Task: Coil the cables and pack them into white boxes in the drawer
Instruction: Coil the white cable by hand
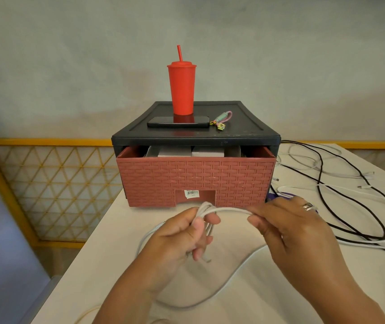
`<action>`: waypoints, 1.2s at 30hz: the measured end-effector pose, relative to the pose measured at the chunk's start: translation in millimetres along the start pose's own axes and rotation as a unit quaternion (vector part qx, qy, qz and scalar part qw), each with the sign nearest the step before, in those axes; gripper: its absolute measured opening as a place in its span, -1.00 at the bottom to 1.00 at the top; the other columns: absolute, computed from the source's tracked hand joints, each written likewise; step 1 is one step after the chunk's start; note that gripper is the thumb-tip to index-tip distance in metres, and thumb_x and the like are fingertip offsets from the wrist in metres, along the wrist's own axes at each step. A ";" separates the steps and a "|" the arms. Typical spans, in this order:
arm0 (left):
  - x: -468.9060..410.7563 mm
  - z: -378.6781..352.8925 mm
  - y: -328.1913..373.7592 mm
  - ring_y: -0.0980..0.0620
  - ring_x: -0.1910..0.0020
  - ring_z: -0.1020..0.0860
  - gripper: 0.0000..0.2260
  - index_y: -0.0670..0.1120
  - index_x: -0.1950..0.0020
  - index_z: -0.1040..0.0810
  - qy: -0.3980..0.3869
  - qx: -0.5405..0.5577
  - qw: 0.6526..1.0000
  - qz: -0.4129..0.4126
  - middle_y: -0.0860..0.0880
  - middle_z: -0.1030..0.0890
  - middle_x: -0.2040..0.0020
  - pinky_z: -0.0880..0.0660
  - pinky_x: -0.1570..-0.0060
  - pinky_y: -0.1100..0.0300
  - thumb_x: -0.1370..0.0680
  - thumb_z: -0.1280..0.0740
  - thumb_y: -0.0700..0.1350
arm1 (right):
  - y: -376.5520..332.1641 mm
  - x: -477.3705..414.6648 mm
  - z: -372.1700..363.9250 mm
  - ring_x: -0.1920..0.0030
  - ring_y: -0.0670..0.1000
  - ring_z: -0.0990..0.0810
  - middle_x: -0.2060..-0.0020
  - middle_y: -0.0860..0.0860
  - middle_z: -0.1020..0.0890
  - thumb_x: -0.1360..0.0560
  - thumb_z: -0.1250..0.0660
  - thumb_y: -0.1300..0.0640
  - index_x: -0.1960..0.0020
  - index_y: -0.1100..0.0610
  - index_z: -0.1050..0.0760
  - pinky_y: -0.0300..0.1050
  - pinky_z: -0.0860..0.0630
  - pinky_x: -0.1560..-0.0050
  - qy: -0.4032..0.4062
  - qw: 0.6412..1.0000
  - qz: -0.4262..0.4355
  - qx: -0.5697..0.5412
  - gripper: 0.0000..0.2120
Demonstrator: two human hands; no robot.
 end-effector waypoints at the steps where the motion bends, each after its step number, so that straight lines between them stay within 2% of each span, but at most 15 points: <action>1: 0.1 -0.3 0.1 0.09 0.46 -0.33 -0.73 -0.11 0.08 -0.62 0.013 0.031 0.999 0.006 0.09 -0.32 0.48 -0.50 0.04 0.21 -0.45 -0.18 -0.02 | -0.5 0.5 -0.9 0.36 0.11 -0.51 0.31 -0.03 -0.61 -0.48 -0.15 -0.02 0.16 0.09 -0.64 -0.18 -0.42 0.42 -0.011 1.000 0.000 0.006 -0.67; 4: 0.2 -0.7 0.1 0.08 0.52 -0.27 -0.75 -0.15 0.21 -0.62 0.018 0.105 0.994 0.027 0.03 -0.24 0.50 -0.49 0.23 0.24 -0.43 -0.21 -0.05 | -1.1 2.5 -4.1 0.38 0.00 -0.46 0.33 -0.08 -0.54 -0.44 -0.18 -0.02 0.22 0.07 -0.62 -0.33 -0.26 0.46 -0.052 0.998 -0.047 -0.001 -0.71; 5: -0.3 -2.0 -1.0 0.09 0.53 -0.25 -0.75 -0.17 0.22 -0.62 0.009 0.128 0.991 0.035 0.02 -0.22 0.50 -0.48 0.27 0.22 -0.44 -0.21 -0.06 | -1.4 2.5 -4.1 0.38 -0.10 -0.43 0.35 -0.12 -0.50 -0.44 -0.21 -0.03 0.23 0.05 -0.61 -0.39 -0.24 0.44 -0.057 0.994 -0.089 -0.029 -0.75; 7: -1.7 -5.7 -5.5 0.10 0.56 -0.24 -0.80 -0.18 0.24 -0.61 -0.028 0.184 0.981 0.057 0.03 -0.22 0.52 -0.47 0.33 0.20 -0.43 -0.29 -0.07 | -3.2 2.0 -5.6 0.31 -0.15 -0.45 0.32 -0.13 -0.50 -0.49 -0.28 0.03 0.25 0.00 -0.55 -0.39 -0.32 0.40 -0.047 0.973 -0.181 -0.137 -0.83; 9: -2.8 -11.6 -10.9 0.13 0.58 -0.28 -0.80 -0.18 0.21 -0.61 -0.090 0.260 0.958 0.080 0.07 -0.28 0.53 -0.47 0.34 0.20 -0.38 -0.41 -0.03 | -7.2 1.0 -6.8 0.35 -0.17 -0.46 0.33 -0.14 -0.53 -0.51 -0.31 0.15 0.30 -0.01 -0.49 -0.41 -0.36 0.33 -0.041 0.927 -0.268 -0.261 -0.79; 12: -3.8 -14.9 -16.6 0.15 0.57 -0.35 -0.77 -0.19 0.17 -0.61 -0.149 0.350 0.918 0.109 0.08 -0.35 0.53 -0.49 0.30 0.20 -0.39 -0.44 -0.03 | -12.6 -1.1 -8.4 0.45 -0.15 -0.45 0.49 -0.04 -0.52 -0.52 -0.26 0.25 0.27 0.08 -0.52 -0.38 -0.44 0.33 -0.044 0.819 -0.371 -0.435 -0.78; 17: -6.8 -4.9 -21.2 0.14 0.51 -0.45 -0.78 -0.22 0.08 -0.57 -0.188 0.411 0.882 0.134 0.06 -0.41 0.49 -0.51 0.21 0.18 -0.54 -0.30 -0.06 | -21.8 -1.3 -12.4 0.45 -0.10 -0.44 0.47 0.01 -0.50 -0.47 -0.24 0.30 0.21 0.18 -0.51 -0.31 -0.47 0.40 -0.073 0.676 -0.433 -0.592 -0.87; 18: -7.9 -3.5 -21.7 0.14 0.48 -0.47 -0.76 -0.22 0.05 -0.56 -0.195 0.416 0.878 0.133 0.05 -0.39 0.48 -0.51 0.18 0.18 -0.58 -0.24 -0.06 | -23.1 -1.4 -13.0 0.46 -0.10 -0.44 0.46 0.01 -0.51 -0.41 -0.27 0.27 0.20 0.16 -0.51 -0.30 -0.46 0.42 -0.075 0.652 -0.440 -0.612 -0.93; 20: -9.8 -2.5 -22.2 0.15 0.47 -0.48 -0.75 -0.21 0.05 -0.56 -0.201 0.415 0.878 0.131 0.05 -0.29 0.46 -0.50 0.17 0.20 -0.59 -0.21 -0.05 | -24.8 -1.2 -14.1 0.45 -0.08 -0.43 0.44 0.03 -0.53 -0.31 -0.30 0.19 0.19 0.15 -0.51 -0.29 -0.45 0.42 -0.080 0.619 -0.451 -0.638 -0.91; 22: -10.2 -3.7 -20.9 0.17 0.51 -0.44 -0.78 -0.18 0.11 -0.57 -0.191 0.403 0.886 0.127 0.06 -0.25 0.48 -0.49 0.23 0.22 -0.55 -0.29 -0.03 | -26.5 0.3 -16.7 0.44 -0.06 -0.43 0.41 0.04 -0.55 -0.28 -0.31 0.17 0.19 0.15 -0.52 -0.25 -0.46 0.41 -0.091 0.598 -0.462 -0.648 -0.88; 26: -8.4 -6.1 -13.5 0.17 0.64 -0.28 -0.76 -0.16 0.32 -0.55 -0.073 0.368 0.917 0.138 0.08 -0.26 0.59 -0.44 0.44 0.24 -0.31 -0.50 -0.01 | -33.1 1.9 -18.5 0.44 -0.02 -0.45 0.42 0.09 -0.58 -0.26 -0.33 0.23 0.18 0.22 -0.53 -0.13 -0.49 0.36 -0.113 0.576 -0.478 -0.653 -0.85; 29: -9.2 -10.3 -5.8 0.16 0.67 -0.19 -0.75 -0.14 0.42 -0.48 0.033 0.356 0.924 0.138 0.07 -0.19 0.61 -0.36 0.53 0.27 -0.39 -0.28 -0.03 | -36.2 1.7 -19.3 0.38 0.04 -0.49 0.37 0.13 -0.58 -0.40 -0.27 0.32 0.14 0.26 -0.52 -0.09 -0.49 0.28 -0.119 0.592 -0.470 -0.644 -0.93; 31: -10.4 -14.1 -3.1 0.16 0.69 -0.16 -0.71 -0.14 0.45 -0.44 0.068 0.350 0.924 0.136 0.07 -0.16 0.62 -0.36 0.56 0.28 -0.41 -0.16 -0.03 | -39.9 2.1 -20.9 0.32 0.11 -0.52 0.33 0.13 -0.55 -0.34 -0.34 0.24 0.01 0.29 -0.45 -0.09 -0.52 0.26 -0.141 0.606 -0.452 -0.639 -0.75; 33: -10.8 -17.2 -3.5 0.15 0.69 -0.16 -0.71 -0.14 0.45 -0.44 0.087 0.333 0.929 0.134 0.07 -0.14 0.63 -0.37 0.57 0.28 -0.41 -0.17 -0.02 | -44.3 3.8 -21.9 0.36 0.08 -0.56 0.36 0.09 -0.55 -0.28 -0.36 0.20 -0.05 0.29 -0.37 -0.16 -0.52 0.33 -0.162 0.620 -0.428 -0.638 -0.61; 36: -10.4 -20.7 -4.8 0.15 0.69 -0.15 -0.69 -0.13 0.45 -0.44 0.111 0.292 0.940 0.133 0.07 -0.12 0.63 -0.37 0.58 0.26 -0.41 -0.22 0.04 | -45.8 5.6 -22.0 0.38 -0.01 -0.58 0.43 0.02 -0.57 -0.42 -0.35 0.37 -0.05 0.26 -0.37 -0.17 -0.50 0.32 -0.184 0.654 -0.416 -0.604 -0.75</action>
Point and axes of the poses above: each hand's wrist, its own x-axis away from the middle knuckle, its own z-axis out of the back of the hand, y = z × x, the point moved 1 cm from there along -x, towards the middle knuckle
